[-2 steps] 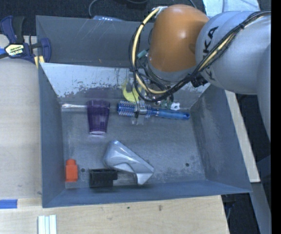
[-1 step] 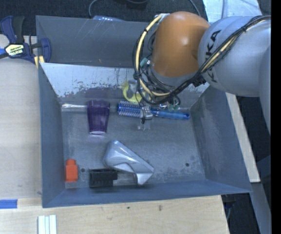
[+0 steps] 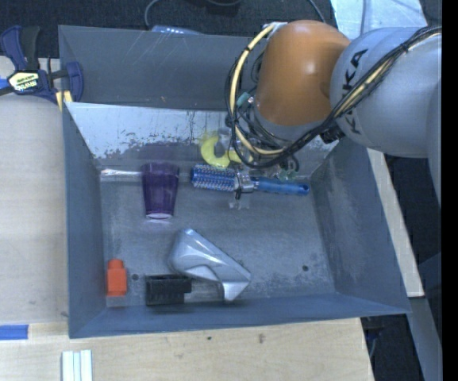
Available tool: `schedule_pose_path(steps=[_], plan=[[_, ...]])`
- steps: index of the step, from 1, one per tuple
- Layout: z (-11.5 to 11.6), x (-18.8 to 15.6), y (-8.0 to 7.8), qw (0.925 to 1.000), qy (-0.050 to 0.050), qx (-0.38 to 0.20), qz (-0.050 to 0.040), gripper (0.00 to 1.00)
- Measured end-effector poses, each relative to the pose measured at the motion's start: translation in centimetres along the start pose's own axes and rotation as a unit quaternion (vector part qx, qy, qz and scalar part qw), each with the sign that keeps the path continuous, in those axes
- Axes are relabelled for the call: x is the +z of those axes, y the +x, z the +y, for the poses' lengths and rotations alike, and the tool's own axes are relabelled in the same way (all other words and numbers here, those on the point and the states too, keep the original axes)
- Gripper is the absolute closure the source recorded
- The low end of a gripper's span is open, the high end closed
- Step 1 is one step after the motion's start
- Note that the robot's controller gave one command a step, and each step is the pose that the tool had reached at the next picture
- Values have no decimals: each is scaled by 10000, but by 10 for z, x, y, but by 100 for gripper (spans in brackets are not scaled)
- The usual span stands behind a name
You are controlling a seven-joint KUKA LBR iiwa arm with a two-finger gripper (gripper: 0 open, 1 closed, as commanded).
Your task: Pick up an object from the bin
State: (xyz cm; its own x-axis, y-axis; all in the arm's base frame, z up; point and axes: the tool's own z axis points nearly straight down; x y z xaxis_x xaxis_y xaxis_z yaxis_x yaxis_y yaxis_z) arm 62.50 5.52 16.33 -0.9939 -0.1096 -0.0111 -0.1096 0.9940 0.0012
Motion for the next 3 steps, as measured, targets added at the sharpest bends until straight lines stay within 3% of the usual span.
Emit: schedule_pose_path(steps=[1,2,3], plan=[[-31,13,7,9987,5,509,46,0],[-42,28,5,9994,15,332,6,0],[-35,41,2,9999,2,128,25,0]])
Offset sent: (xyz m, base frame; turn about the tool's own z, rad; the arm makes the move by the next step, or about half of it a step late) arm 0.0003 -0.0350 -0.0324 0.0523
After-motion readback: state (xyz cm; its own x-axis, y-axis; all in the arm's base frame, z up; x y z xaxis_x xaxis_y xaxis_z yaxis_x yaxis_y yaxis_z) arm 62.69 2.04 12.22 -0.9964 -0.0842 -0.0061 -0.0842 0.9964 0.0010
